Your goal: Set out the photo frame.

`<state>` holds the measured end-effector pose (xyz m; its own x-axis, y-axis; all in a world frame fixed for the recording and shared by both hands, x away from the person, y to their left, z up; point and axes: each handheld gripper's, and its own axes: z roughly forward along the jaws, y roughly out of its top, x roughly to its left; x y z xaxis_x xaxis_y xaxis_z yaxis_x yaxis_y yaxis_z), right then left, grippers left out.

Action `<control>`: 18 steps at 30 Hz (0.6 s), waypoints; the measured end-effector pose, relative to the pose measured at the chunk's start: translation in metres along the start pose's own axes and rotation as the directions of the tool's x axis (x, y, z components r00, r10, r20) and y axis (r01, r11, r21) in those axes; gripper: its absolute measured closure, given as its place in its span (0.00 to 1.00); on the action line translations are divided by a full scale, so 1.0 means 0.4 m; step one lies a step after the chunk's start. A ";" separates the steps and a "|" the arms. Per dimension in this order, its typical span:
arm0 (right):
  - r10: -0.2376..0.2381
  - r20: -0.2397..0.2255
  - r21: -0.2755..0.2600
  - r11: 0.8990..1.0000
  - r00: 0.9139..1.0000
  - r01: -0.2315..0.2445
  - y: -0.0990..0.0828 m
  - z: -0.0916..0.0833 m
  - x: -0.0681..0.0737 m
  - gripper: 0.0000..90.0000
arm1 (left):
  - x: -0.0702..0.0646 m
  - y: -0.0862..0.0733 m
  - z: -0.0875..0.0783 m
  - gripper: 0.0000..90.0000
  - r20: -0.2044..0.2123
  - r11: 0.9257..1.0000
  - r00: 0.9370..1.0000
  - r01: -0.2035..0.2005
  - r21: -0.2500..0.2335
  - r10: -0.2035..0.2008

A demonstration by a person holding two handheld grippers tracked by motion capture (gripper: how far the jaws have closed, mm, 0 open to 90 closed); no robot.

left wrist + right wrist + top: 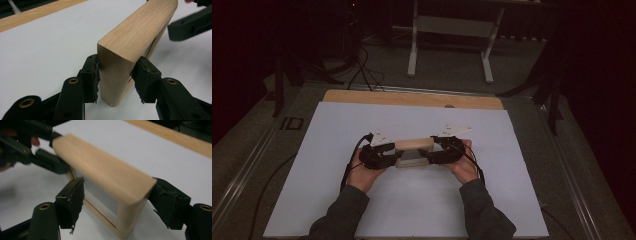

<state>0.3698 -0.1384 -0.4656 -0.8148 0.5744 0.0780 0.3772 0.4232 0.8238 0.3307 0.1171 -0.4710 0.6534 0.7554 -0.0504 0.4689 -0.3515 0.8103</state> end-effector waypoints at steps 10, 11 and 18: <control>0.005 0.035 0.014 1.000 0.999 -0.006 -0.012 0.012 -0.004 0.37 | 0.023 0.009 0.010 0.64 0.026 1.000 1.000 0.013 -0.001 -0.013; 0.007 0.037 0.012 1.000 0.999 -0.007 -0.012 0.012 -0.005 0.38 | 0.023 0.010 0.012 0.64 0.026 1.000 1.000 0.009 -0.001 -0.009; 0.027 0.032 -0.012 1.000 0.999 -0.027 -0.011 0.016 -0.019 0.38 | 0.018 0.015 0.019 0.65 0.027 1.000 1.000 0.008 0.000 -0.008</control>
<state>0.3774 -0.1401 -0.4734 -0.7900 0.6076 0.0824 0.3933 0.3990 0.8283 0.3428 0.1164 -0.4710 0.6653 0.7431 -0.0721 0.4738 -0.3456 0.8100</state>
